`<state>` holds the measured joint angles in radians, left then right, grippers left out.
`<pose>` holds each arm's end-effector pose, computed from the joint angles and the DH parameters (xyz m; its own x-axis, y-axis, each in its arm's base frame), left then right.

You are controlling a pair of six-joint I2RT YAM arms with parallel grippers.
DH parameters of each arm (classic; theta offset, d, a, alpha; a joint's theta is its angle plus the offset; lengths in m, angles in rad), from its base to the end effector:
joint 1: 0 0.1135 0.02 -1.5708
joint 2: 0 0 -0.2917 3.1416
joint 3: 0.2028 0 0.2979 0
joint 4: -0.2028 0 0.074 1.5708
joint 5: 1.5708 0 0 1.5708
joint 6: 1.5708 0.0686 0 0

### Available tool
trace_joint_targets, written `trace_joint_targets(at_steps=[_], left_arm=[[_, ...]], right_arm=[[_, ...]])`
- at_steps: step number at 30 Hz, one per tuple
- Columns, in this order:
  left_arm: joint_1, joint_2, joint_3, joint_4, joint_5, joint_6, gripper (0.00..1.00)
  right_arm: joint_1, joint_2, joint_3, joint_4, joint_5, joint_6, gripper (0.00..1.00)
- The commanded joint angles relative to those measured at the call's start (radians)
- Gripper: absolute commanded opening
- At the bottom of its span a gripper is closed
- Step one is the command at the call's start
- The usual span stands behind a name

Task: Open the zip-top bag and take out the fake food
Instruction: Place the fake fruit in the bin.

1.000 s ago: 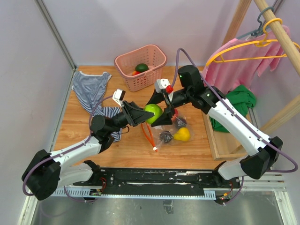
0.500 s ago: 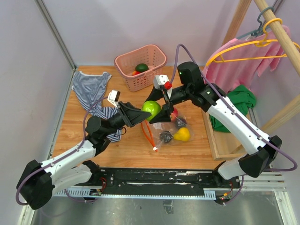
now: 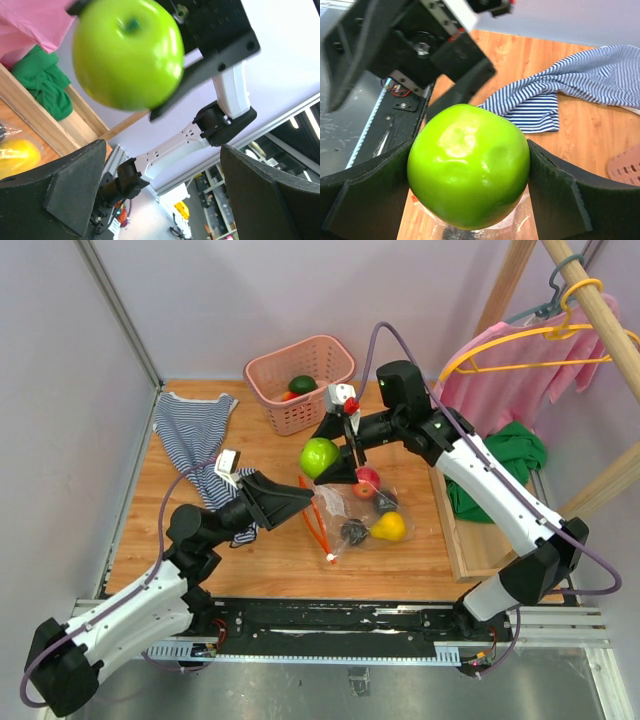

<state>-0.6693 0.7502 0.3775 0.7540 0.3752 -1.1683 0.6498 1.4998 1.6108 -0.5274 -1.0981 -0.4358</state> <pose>0.1633 -0.1613 0.3133 -0.6623 -0.5676 -0.4891 0.5991 -0.0093 -0.8006 0.2647 0.2779 0.4539 0.0980 -0.1669 -0.9811 -0.9734 -0.2213 -0.0596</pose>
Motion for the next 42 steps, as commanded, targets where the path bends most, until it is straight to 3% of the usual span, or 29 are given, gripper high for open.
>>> trace_joint_targets(at_steps=[1, 10, 20, 31, 42], left_arm=[[0.000, -0.095, -0.034, -0.120, -0.020, 0.109, 0.99], [0.000, -0.302, -0.104, -0.480, -0.205, 0.302, 0.99], [0.002, -0.391, -0.152, -0.667, -0.319, 0.360, 0.99], [0.002, -0.445, -0.175, -0.753, -0.379, 0.378, 0.99], [0.001, -0.425, -0.192, -0.740, -0.400, 0.383, 0.99]], right_arm=[[-0.037, 0.050, 0.078, 0.057, 0.072, 0.032, 0.30], [-0.050, 0.228, 0.259, 0.112, 0.326, 0.060, 0.29], [-0.064, 0.458, 0.494, 0.196, 0.552, 0.117, 0.27], [-0.071, 0.647, 0.614, 0.356, 0.855, 0.237, 0.25], [-0.072, 0.780, 0.635, 0.530, 1.169, 0.295, 0.32]])
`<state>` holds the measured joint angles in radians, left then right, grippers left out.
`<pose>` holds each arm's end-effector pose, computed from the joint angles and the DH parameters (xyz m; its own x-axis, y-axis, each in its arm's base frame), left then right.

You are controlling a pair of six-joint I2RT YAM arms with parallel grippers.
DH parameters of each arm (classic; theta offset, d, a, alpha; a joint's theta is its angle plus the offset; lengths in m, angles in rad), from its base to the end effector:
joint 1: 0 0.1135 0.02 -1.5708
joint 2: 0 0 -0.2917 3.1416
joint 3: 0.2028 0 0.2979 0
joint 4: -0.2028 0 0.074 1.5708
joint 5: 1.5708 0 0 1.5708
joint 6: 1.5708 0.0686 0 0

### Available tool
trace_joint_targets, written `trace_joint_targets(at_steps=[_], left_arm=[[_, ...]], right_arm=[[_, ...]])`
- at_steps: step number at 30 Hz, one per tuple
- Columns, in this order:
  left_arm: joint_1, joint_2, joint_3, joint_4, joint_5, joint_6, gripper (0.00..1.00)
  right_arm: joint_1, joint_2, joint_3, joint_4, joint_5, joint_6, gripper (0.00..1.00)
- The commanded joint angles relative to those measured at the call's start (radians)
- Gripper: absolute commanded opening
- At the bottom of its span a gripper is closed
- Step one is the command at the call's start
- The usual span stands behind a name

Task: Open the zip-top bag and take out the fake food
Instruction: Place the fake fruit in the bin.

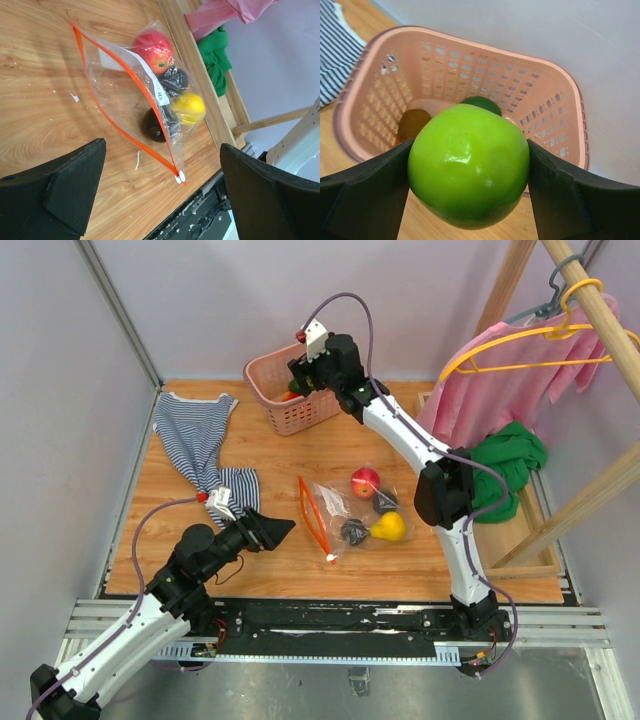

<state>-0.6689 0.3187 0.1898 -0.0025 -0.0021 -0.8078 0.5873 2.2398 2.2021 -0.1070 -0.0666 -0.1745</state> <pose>0.1424 -0.1124 0.2082 -0.5181 -0.5118 -0.6853 0.3532 0.6018 -0.7163 0.5267 0.3561 0.3707 -0.0127 -0.2166 -0.9762 -0.6193 0.7682 -0.1624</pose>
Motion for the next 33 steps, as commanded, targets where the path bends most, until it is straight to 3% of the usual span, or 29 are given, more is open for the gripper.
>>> trace_joint_targets(at_steps=[1, 4, 6, 7, 8, 10, 26, 33], left_arm=[[0.001, 0.009, -0.005, 0.016, -0.022, 0.024, 0.99], [0.001, 0.011, -0.005, 0.012, -0.024, 0.024, 0.99], [0.000, 0.012, -0.007, 0.011, -0.024, 0.025, 0.99], [0.001, 0.011, -0.007, 0.011, -0.024, 0.024, 0.99], [0.002, 0.011, -0.009, 0.012, -0.024, 0.024, 0.99], [0.001, 0.011, -0.010, 0.014, -0.023, 0.020, 0.99], [0.001, -0.042, -0.038, 0.023, 0.006, -0.039, 0.99], [0.002, -0.115, -0.096, 0.042, 0.012, -0.098, 0.99]], right_arm=[[-0.009, 0.048, 0.045, 0.121, 0.150, 0.032, 0.33], [-0.009, 0.072, 0.044, 0.148, 0.182, 0.028, 0.36], [-0.010, 0.082, 0.039, 0.165, 0.198, 0.023, 0.44], [-0.010, 0.086, 0.036, 0.171, 0.203, 0.020, 0.53], [-0.010, 0.089, 0.031, 0.177, 0.204, 0.013, 0.73], [-0.014, 0.093, 0.023, 0.186, 0.204, 0.007, 1.00], [-0.021, -0.013, -0.025, 0.139, 0.152, 0.015, 0.98], [-0.029, -0.088, -0.059, 0.049, 0.035, 0.035, 0.98]])
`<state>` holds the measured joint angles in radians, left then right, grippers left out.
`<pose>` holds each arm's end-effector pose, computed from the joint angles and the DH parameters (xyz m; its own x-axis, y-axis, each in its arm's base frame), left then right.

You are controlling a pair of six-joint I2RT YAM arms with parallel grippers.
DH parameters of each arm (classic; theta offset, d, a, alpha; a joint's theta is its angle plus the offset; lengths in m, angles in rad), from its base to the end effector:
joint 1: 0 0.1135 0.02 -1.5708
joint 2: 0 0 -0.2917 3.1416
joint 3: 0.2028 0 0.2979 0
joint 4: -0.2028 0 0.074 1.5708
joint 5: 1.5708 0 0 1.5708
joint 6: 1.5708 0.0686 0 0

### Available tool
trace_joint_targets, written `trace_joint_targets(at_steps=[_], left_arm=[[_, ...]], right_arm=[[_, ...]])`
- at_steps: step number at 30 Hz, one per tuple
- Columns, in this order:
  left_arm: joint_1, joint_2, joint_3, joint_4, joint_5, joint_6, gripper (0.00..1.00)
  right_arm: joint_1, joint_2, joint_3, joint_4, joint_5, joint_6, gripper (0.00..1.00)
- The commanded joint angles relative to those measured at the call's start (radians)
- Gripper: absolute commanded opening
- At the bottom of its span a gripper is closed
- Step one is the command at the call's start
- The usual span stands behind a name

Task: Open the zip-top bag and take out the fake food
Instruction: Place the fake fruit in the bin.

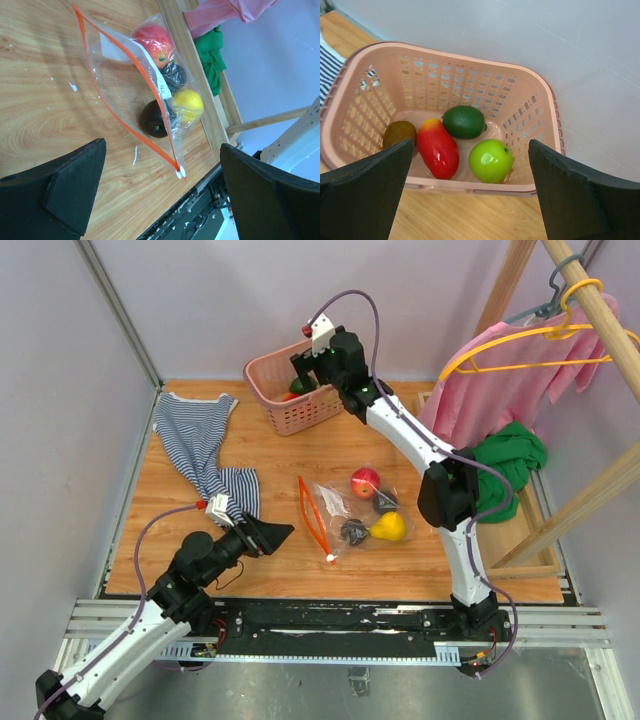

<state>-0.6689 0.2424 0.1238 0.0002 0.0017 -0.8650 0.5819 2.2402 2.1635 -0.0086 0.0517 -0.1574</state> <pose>0.1374 -0.1088 0.1917 -0.5331 -0.5488 -0.6440 0.3326 0.5639 -0.7559 0.5354 0.3480 0.3676 0.0090 -0.1815 -0.9834 -0.5108 0.8446 -0.1605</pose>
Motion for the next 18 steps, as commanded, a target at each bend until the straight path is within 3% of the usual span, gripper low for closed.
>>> trace_joint_targets(at_steps=[1, 18], left_arm=[[0.002, -0.047, -0.036, 0.042, 0.008, -0.047, 0.99], [0.001, -0.063, -0.070, 0.073, 0.016, -0.059, 0.99]], right_arm=[[-0.024, -0.102, -0.028, -0.063, -0.104, 0.018, 0.98], [-0.037, -0.388, -0.263, -0.216, -0.528, 0.011, 0.98]])
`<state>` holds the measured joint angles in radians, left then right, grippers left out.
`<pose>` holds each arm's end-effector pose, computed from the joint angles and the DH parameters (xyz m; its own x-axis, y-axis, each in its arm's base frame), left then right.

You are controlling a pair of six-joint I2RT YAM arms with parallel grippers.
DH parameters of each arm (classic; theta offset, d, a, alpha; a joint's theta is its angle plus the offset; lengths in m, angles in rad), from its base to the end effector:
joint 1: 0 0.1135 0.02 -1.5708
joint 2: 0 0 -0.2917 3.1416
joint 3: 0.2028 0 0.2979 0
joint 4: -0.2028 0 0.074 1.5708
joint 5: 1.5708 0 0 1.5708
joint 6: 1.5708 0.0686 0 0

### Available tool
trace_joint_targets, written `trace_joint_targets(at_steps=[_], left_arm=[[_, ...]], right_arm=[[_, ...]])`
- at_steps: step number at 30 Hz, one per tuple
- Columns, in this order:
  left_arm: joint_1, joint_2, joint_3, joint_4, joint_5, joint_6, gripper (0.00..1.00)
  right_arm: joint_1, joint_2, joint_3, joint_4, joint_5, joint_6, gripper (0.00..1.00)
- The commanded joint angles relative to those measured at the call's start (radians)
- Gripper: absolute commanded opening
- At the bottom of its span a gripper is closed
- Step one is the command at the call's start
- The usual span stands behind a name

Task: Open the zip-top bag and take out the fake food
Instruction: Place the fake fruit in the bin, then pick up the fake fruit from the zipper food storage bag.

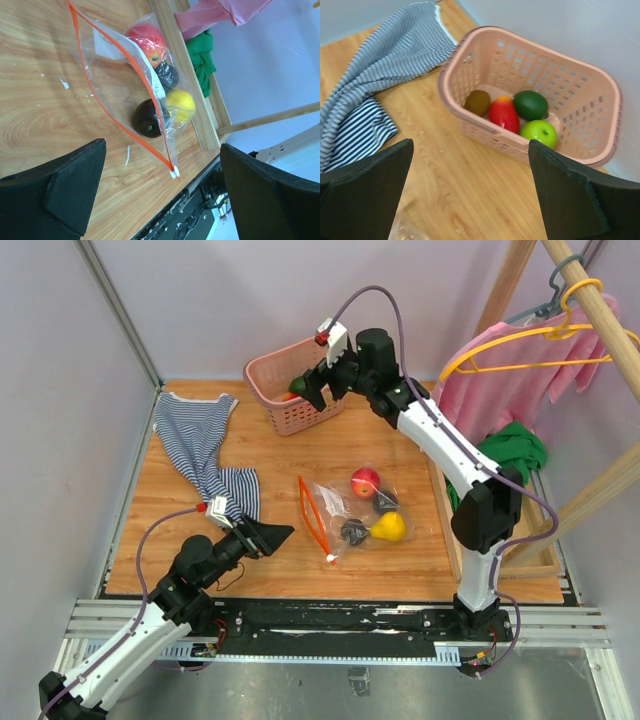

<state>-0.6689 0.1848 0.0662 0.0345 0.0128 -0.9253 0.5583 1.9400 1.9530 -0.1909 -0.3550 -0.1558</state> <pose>0.1345 -0.1075 0.1802 -0.5429 -0.5889 -0.5986 0.3264 0.5088 -0.7966 0.4559 0.3129 0.4249 -0.0262 -0.1879 -0.9818 -0.8006 0.5921 -0.0920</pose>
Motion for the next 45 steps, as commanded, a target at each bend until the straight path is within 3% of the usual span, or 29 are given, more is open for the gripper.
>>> trace_joint_targets(at_steps=[1, 22, 31, 39, 45], left_arm=[[0.002, -0.004, -0.012, 0.039, 0.005, 0.002, 0.99], [0.002, 0.137, -0.005, 0.146, 0.014, 0.072, 0.97], [0.000, 0.220, -0.002, 0.215, 0.021, 0.097, 0.95], [0.001, 0.314, 0.017, 0.258, 0.021, 0.129, 0.94], [0.002, 0.403, 0.042, 0.280, 0.015, 0.163, 0.89]], right_arm=[[-0.014, -0.107, -0.074, -0.037, -0.139, 0.007, 0.98], [-0.014, -0.436, -0.392, -0.234, -0.364, -0.153, 0.98], [-0.014, -0.536, -0.513, -0.435, -0.602, -0.456, 0.98], [-0.014, -0.622, -0.655, -0.614, -0.626, -0.754, 0.98], [-0.014, -0.673, -0.832, -0.618, -0.577, -0.944, 0.98]])
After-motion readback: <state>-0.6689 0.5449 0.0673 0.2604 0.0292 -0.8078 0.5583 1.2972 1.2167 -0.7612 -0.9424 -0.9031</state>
